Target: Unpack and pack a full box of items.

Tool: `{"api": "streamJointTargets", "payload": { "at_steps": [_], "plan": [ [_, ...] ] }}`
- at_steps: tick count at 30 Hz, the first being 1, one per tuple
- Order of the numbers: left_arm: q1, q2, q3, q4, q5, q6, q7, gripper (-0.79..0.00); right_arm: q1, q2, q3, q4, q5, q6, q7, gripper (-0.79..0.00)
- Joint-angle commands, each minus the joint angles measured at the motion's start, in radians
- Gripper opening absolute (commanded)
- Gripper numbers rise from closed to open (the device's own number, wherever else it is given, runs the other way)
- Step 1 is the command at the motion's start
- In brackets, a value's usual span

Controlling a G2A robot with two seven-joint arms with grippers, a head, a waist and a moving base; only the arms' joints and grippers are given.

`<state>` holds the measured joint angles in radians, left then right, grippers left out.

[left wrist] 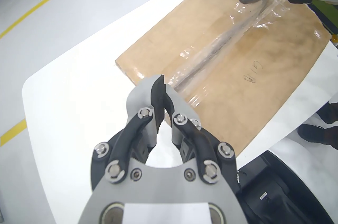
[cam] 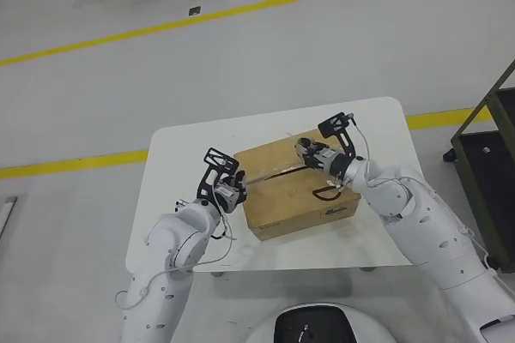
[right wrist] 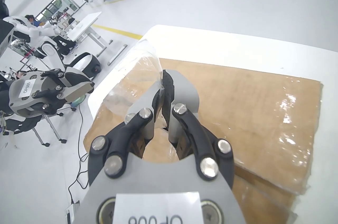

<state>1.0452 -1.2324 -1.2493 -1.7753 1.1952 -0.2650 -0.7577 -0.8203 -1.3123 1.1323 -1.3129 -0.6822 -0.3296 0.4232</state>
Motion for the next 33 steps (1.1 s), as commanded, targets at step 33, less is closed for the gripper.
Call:
{"api": "streamJointTargets", "payload": {
  "at_steps": [33],
  "plan": [
    [-0.112,-0.024,0.139,0.146,0.065,0.035,0.028,-0.785,-0.015,0.005,0.004,-0.013,-0.032,0.017,0.019,-0.785]
  ]
}}
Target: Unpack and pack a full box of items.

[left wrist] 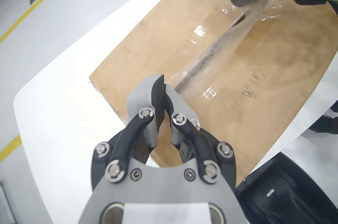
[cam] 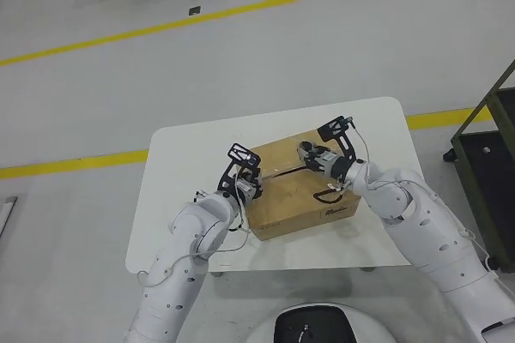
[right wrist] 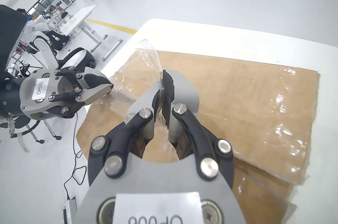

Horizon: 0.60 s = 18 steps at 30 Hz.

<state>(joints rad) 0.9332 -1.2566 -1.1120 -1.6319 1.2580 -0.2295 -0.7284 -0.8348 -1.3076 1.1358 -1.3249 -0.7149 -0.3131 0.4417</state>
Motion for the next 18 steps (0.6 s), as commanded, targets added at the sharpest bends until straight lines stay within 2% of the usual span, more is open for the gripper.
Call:
{"api": "streamJointTargets", "payload": {
  "at_steps": [1,4,7,8,10,18],
  "plan": [
    [-0.001,-0.001,0.004,0.004,0.006,0.0,-0.002,-0.785,-0.001,0.0,0.0,-0.002,0.001,0.0,0.001,-0.785],
    [-0.002,-0.002,0.007,0.008,0.011,0.002,-0.007,-0.785,-0.001,0.0,-0.002,-0.007,-0.002,0.001,0.005,-0.785],
    [-0.001,-0.002,0.009,0.007,0.012,-0.002,-0.011,-0.785,0.0,0.0,-0.004,-0.009,0.001,0.003,0.013,-0.64],
    [0.0,-0.002,0.009,0.008,0.014,-0.003,-0.012,-0.785,0.0,0.0,-0.004,-0.009,0.004,0.002,0.015,-0.551],
    [0.001,-0.002,0.01,0.01,0.017,-0.003,-0.014,-0.785,0.0,0.0,-0.002,-0.01,0.011,0.002,0.017,-0.443],
    [0.006,-0.003,0.01,0.007,0.017,-0.005,-0.014,-0.785,-0.027,0.013,0.051,-0.067,0.009,0.025,0.044,-0.403]
  ]
}}
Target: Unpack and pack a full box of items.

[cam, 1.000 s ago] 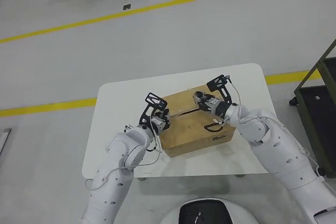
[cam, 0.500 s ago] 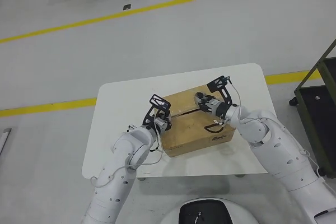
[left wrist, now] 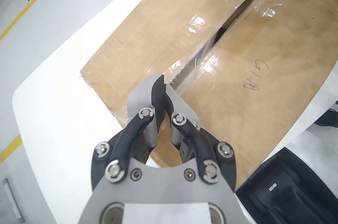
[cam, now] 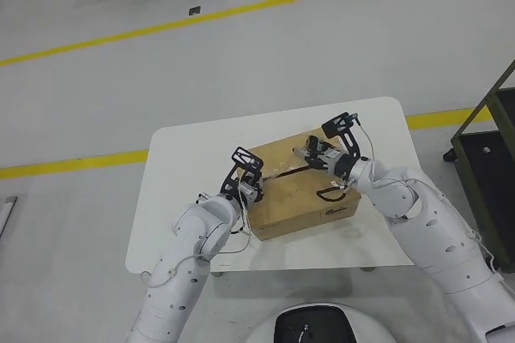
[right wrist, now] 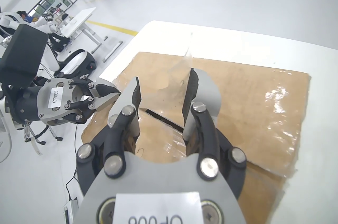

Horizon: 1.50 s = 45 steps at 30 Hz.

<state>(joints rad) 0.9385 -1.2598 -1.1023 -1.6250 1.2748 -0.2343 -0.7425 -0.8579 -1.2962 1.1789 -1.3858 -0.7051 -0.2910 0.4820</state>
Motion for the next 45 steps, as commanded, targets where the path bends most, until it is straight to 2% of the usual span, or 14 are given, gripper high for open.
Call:
{"api": "streamJointTargets", "payload": {
  "at_steps": [1,9,13,14,15,16,18,19,24,26,31,36,37,45],
  "plan": [
    [0.001,0.0,0.0,-0.001,0.0,-0.001,0.0,-0.785,-0.011,0.005,0.018,-0.015,-0.002,0.004,0.01,-0.406],
    [0.007,0.0,-0.004,-0.011,-0.003,-0.008,-0.002,-0.785,-0.103,0.027,0.11,-0.12,-0.014,0.044,0.031,-0.394],
    [0.01,-0.001,-0.003,-0.015,-0.005,-0.012,-0.002,-0.76,-0.16,0.039,0.162,-0.175,-0.018,0.074,0.039,-0.329],
    [0.01,-0.001,-0.002,-0.016,-0.005,-0.013,-0.003,-0.727,-0.169,0.04,0.173,-0.179,-0.015,0.08,0.038,-0.299],
    [0.01,-0.001,-0.003,-0.018,-0.006,-0.014,-0.003,-0.613,-0.181,0.042,0.186,-0.188,-0.009,0.086,0.035,-0.246],
    [0.01,-0.001,-0.002,-0.02,-0.007,-0.015,-0.004,-0.56,-0.192,0.045,0.2,-0.196,-0.003,0.093,0.035,-0.249],
    [0.012,-0.001,-0.003,-0.024,-0.011,-0.017,-0.006,-0.289,-0.214,0.049,0.226,-0.216,0.002,0.102,0.031,-0.219],
    [0.013,-0.001,-0.005,-0.029,-0.014,-0.017,-0.006,0.0,-0.223,0.051,0.24,-0.228,0.014,0.107,0.028,-0.262],
    [0.021,0.002,-0.031,-0.069,-0.024,-0.01,-0.008,0.0,-0.256,0.054,0.289,-0.253,0.15,0.076,0.026,-0.563],
    [0.03,0.005,-0.049,-0.089,-0.033,-0.011,-0.011,0.0,-0.251,0.056,0.295,-0.244,0.195,0.046,0.037,-0.785],
    [0.067,0.017,-0.105,-0.143,-0.007,-0.023,-0.011,0.0,-0.218,0.056,0.272,-0.196,0.351,-0.021,0.142,-0.785],
    [0.123,0.031,-0.179,-0.182,0.02,-0.029,-0.016,0.0,-0.158,0.066,0.267,-0.141,0.494,-0.034,0.346,-0.422],
    [0.134,0.034,-0.194,-0.188,0.024,-0.028,-0.018,0.0,-0.139,0.07,0.262,-0.131,0.502,-0.029,0.416,0.0],
    [0.179,0.042,-0.244,-0.211,0.038,-0.013,-0.031,0.0,-0.113,0.077,0.268,-0.12,0.436,0.014,0.458,0.0]
  ]
}}
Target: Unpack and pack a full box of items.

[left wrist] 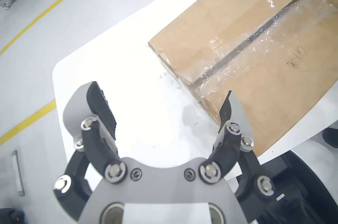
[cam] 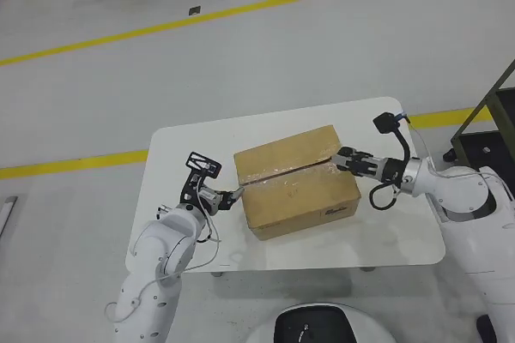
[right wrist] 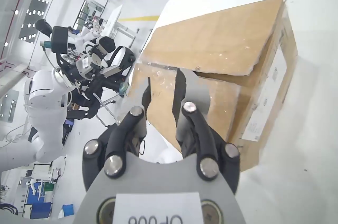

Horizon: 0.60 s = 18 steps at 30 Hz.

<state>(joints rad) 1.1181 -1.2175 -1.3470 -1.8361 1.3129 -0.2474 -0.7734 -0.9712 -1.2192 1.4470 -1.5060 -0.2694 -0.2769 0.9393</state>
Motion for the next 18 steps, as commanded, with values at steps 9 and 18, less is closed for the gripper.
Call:
{"api": "streamJointTargets", "payload": {
  "at_steps": [9,18],
  "plan": [
    [-0.001,0.0,0.001,0.0,0.0,0.0,0.0,0.0,0.043,0.011,0.038,0.021,0.013,0.124,-0.015,0.0],
    [-0.001,0.0,0.001,0.0,0.0,0.0,0.0,0.0,0.1,0.039,0.075,0.083,-0.014,0.289,0.173,-0.446]
  ]
}}
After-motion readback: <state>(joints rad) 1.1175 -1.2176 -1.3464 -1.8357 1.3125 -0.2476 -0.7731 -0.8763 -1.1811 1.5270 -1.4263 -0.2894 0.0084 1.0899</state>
